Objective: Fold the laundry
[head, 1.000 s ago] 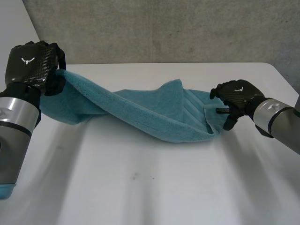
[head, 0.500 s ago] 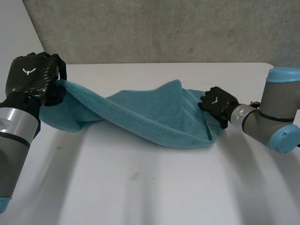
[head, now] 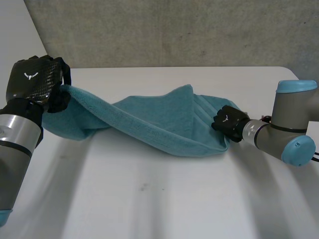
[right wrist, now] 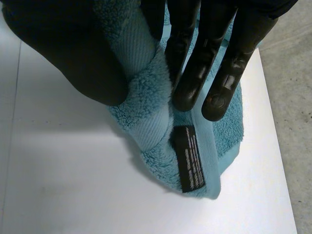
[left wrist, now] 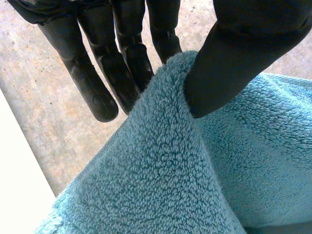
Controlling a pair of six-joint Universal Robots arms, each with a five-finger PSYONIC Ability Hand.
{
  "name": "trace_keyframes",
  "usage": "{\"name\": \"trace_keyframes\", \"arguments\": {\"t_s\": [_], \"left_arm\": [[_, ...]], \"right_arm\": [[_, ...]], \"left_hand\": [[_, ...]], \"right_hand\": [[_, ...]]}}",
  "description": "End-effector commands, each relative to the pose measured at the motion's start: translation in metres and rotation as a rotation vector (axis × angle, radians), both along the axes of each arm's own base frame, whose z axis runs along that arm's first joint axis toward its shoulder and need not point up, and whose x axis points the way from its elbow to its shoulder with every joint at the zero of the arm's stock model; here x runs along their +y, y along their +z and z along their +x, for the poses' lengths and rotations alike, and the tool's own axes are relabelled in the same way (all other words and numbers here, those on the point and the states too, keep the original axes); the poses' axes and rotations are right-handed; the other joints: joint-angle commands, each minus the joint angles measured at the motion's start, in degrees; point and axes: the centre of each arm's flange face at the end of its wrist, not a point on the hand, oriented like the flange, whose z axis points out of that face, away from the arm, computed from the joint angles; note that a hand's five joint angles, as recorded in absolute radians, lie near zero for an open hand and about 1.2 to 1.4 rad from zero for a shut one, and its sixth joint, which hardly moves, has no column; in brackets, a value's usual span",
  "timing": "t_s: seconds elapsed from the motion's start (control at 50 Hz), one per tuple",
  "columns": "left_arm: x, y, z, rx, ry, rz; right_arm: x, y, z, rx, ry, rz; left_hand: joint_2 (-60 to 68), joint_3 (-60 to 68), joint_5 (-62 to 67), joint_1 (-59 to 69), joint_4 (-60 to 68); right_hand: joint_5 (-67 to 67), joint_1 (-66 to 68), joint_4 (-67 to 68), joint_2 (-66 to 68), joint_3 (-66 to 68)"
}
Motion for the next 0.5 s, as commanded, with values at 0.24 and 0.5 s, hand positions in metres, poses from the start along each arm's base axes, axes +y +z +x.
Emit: {"name": "trace_keyframes", "arguments": {"t_s": [0.24,0.5], "left_arm": [[-0.010,0.006,0.013,0.003,0.053,-0.018],[-0.008,0.004,0.019,-0.026,0.043,0.057]], "right_arm": [[-0.004,0.078,-0.027,-0.125,-0.262,-0.075],[0.061,0.183,-0.080,-0.387,-0.472,-0.033]], "left_hand": [[11.24,11.67,14.88,14.03,11.48],[11.24,11.67,14.88,14.03,11.48]], "right_hand": [[17.85,25.91,15.91,16.07,16.23],[17.85,25.91,15.91,16.07,16.23]]}}
